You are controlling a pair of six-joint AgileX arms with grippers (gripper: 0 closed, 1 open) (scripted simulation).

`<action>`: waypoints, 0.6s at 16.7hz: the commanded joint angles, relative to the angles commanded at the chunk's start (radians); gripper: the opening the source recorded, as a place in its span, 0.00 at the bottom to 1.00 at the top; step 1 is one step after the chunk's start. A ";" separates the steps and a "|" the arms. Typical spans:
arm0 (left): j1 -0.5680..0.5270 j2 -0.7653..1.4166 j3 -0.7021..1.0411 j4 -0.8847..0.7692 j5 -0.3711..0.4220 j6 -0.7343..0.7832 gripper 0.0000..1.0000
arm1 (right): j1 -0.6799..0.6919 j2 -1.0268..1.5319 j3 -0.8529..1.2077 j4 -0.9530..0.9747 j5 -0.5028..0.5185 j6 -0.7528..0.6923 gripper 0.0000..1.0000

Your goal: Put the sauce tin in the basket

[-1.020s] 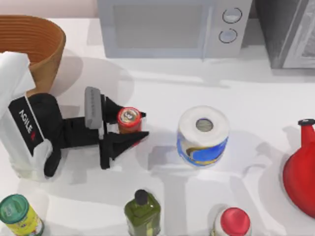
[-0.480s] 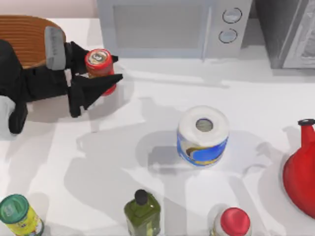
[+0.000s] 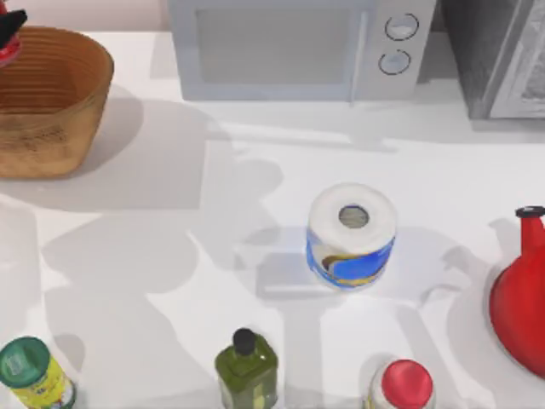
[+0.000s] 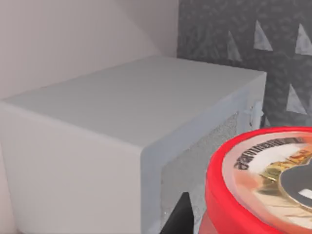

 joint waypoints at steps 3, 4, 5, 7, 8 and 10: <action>0.128 -0.011 0.067 -0.123 0.001 0.046 0.00 | 0.000 0.000 0.000 0.000 0.000 0.000 1.00; 0.153 -0.013 0.081 -0.149 0.001 0.057 0.00 | 0.000 0.000 0.000 0.000 0.000 0.000 1.00; 0.168 -0.013 0.090 -0.164 0.000 0.065 0.00 | 0.000 0.000 0.000 0.000 0.000 0.000 1.00; 0.173 -0.014 0.092 -0.170 0.000 0.068 0.00 | 0.000 0.000 0.000 0.000 0.000 0.000 1.00; 0.173 -0.014 0.092 -0.170 0.000 0.068 0.00 | 0.000 0.000 0.000 0.000 0.000 0.000 1.00; 0.169 -0.010 0.090 -0.168 -0.002 0.069 0.00 | 0.000 0.000 0.000 0.000 0.000 0.000 1.00</action>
